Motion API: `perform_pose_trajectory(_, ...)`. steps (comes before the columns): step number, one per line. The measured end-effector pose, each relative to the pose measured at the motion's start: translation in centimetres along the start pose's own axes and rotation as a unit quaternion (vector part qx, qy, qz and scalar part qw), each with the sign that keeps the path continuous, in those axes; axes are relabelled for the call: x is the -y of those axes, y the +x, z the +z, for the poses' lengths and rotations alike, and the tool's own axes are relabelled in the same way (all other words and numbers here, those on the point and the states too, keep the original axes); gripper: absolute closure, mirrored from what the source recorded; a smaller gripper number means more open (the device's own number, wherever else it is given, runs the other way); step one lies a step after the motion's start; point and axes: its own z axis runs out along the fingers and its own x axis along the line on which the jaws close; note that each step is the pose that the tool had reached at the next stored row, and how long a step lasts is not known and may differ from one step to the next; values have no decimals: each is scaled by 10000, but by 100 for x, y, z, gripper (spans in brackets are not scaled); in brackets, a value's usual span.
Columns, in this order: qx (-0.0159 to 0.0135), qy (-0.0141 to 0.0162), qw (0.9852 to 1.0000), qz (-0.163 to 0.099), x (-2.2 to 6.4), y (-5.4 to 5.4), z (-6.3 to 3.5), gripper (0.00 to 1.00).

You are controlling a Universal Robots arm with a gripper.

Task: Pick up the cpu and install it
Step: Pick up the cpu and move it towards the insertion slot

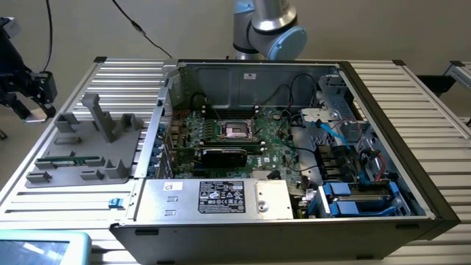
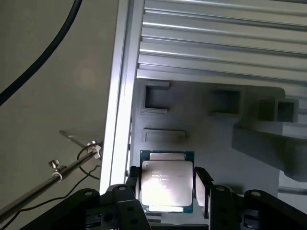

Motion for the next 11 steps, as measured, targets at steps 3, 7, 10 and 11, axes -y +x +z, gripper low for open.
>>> perform_pose_trajectory(3, 0, 5, 10000, 0, -6, 1, -110, 46)
perform_pose_trajectory(7, -1, 11, 10000, 0, -14, 1, -247, 46)
perform_pose_trajectory(10, 0, 13, 10000, 1, -19, 3, -315, 46)
perform_pose_trajectory(11, 1, 14, 10000, 1, -21, 4, -347, 46)
